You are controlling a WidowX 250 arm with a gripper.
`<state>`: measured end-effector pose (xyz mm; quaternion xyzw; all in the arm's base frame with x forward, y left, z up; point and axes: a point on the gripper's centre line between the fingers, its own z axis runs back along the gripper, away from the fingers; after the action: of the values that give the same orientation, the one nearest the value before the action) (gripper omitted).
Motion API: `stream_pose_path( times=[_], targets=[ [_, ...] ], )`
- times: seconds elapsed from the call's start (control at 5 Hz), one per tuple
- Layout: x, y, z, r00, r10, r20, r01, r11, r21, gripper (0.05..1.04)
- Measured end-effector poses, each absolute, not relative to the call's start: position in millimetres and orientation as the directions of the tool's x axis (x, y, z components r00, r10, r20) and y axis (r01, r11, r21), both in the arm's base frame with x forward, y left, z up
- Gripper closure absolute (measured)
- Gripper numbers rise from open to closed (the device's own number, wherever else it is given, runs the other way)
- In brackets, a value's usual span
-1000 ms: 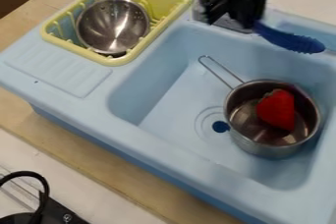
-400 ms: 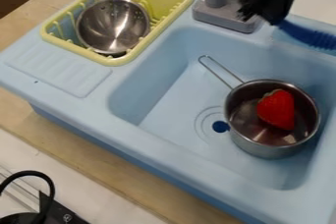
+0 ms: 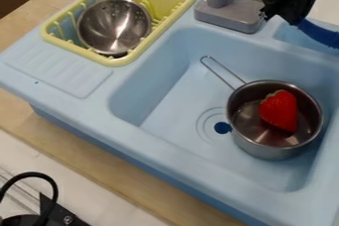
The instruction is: Move the blue object in the upper right of the sink
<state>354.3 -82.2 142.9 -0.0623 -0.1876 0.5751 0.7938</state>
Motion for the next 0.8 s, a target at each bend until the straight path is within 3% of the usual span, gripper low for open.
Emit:
stream_pose_path(
  times=[0.6, 0.8],
  targets=[
    [362.5, -81.2, 136.7, 0.221, 0.945, 0.241, -0.907, 0.29, -0.305, 0.993],
    [362.9, -79.4, 135.7, 0.249, 0.939, 0.236, -0.906, 0.312, -0.286, 0.833]
  ],
)
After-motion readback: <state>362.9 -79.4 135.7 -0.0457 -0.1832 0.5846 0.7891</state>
